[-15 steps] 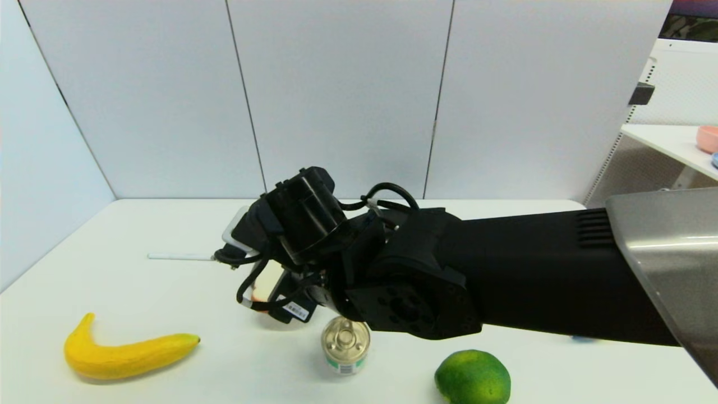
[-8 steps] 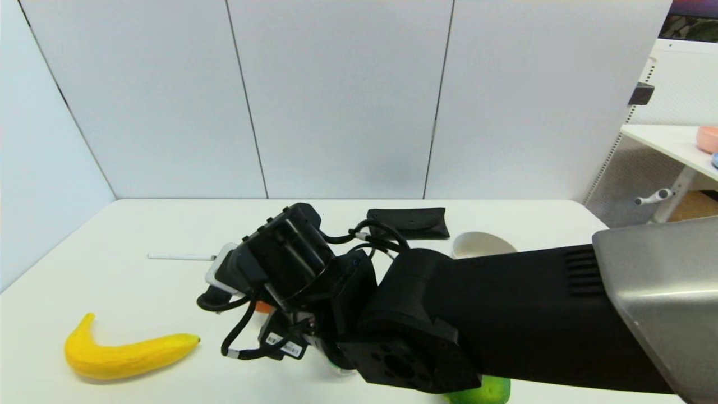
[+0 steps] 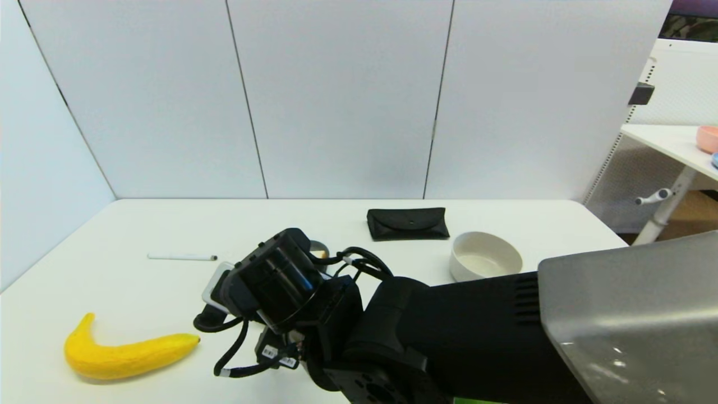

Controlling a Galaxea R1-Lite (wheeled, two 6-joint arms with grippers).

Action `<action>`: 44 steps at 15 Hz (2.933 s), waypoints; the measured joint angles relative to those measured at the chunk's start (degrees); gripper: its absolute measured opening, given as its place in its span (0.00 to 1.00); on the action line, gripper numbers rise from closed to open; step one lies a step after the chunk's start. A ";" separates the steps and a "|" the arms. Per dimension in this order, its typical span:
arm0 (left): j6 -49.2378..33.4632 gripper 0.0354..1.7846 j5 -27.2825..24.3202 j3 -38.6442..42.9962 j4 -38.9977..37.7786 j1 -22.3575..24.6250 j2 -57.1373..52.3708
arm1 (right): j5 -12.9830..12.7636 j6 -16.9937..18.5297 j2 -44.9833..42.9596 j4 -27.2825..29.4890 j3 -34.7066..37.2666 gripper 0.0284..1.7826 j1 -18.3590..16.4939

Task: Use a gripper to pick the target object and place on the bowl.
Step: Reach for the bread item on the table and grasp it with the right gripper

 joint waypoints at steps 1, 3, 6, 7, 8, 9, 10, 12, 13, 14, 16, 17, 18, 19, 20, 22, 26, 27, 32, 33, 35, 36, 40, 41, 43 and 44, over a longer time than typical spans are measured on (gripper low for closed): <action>0.02 0.96 0.02 0.00 0.00 0.00 0.00 | -0.10 -0.68 0.39 -0.56 -0.04 0.96 -0.07; 0.00 0.96 0.02 0.00 0.00 0.00 0.00 | -0.17 -2.01 0.94 -0.87 -0.06 0.96 -0.29; 0.00 0.96 0.02 0.00 0.00 0.00 0.00 | -0.26 -3.30 1.94 -2.43 -0.41 0.96 -0.85; 0.02 0.96 0.00 0.00 0.00 0.00 0.00 | -0.30 -3.41 2.57 -3.30 -1.02 0.96 -1.04; 0.02 0.96 0.02 0.00 0.00 0.00 0.00 | -0.54 -3.52 3.06 -3.39 -1.72 0.96 -1.16; 0.00 0.96 0.00 0.00 0.00 -0.02 0.00 | -0.73 -3.83 3.58 -3.36 -2.54 0.96 -1.38; 0.00 0.96 0.02 0.00 0.00 -0.05 0.00 | -0.76 -4.32 4.02 -3.34 -3.25 0.96 -1.51; 0.00 0.96 0.02 0.00 0.00 0.00 0.00 | -0.73 -5.18 4.66 -3.19 -4.34 0.96 -2.12; 0.00 0.96 0.02 0.00 0.00 0.00 0.00 | -0.73 -5.47 4.89 -3.19 -4.78 0.96 -2.56; 0.00 0.96 0.00 0.00 0.00 0.00 0.00 | -0.73 -5.75 5.16 -3.28 -5.13 0.96 -3.00; 0.02 0.96 0.02 0.00 0.00 -0.02 0.00 | -0.76 -6.14 5.55 -3.34 -5.49 0.96 -3.61; 0.00 0.96 0.02 0.00 0.00 -0.05 0.00 | -0.78 -6.25 5.68 -3.32 -5.55 0.96 -3.69; 0.00 0.96 0.02 0.00 0.00 -0.05 0.00 | -0.73 -6.28 5.81 -3.25 -5.61 0.96 -3.89; -0.01 0.96 0.02 0.00 0.00 0.00 0.00 | -0.73 -6.28 5.88 -3.15 -5.61 0.96 -3.96; 0.00 0.96 0.02 0.00 0.00 0.00 0.00 | -0.73 -6.33 5.88 -3.06 -5.63 0.96 -4.02; 0.00 0.96 0.02 0.00 0.00 0.00 0.00 | -0.76 -6.30 5.85 -2.84 -5.99 0.96 -4.10; 0.00 0.96 0.02 0.00 0.00 -0.02 0.00 | -0.76 -6.39 5.88 -2.86 -6.70 0.96 -4.51; 0.00 0.96 0.02 0.00 0.00 -0.05 0.00 | -0.78 -6.36 5.88 -2.86 -6.77 0.96 -4.52; 0.02 0.96 0.02 0.00 0.00 0.00 0.00 | -0.76 -6.39 5.68 -2.51 -7.86 0.96 -4.63; 0.02 0.96 0.02 0.00 0.00 0.00 0.00 | -0.76 -6.39 5.66 -2.49 -8.19 0.96 -4.74; 0.02 0.96 0.02 0.00 0.00 0.00 0.00 | -0.78 -6.69 5.57 -2.43 -8.56 0.96 -4.90; 0.02 0.96 0.05 0.00 0.00 0.00 0.00 | -0.76 -6.72 5.55 -2.45 -8.66 0.96 -4.92; 0.02 0.96 0.02 0.00 0.00 -0.05 0.00 | -0.76 -6.83 5.52 -2.46 -8.89 0.82 -5.23; 0.02 0.96 0.02 0.00 0.00 -0.05 0.00 | -0.69 -6.83 5.52 -2.46 -8.94 0.74 -5.21; 0.02 0.96 0.00 0.00 0.00 0.00 0.00 | -0.61 -6.78 5.50 -2.46 -8.96 0.57 -5.23; 0.00 0.96 0.02 0.00 0.00 0.00 0.00 | -0.61 -6.78 5.46 -2.46 -8.96 0.51 -5.23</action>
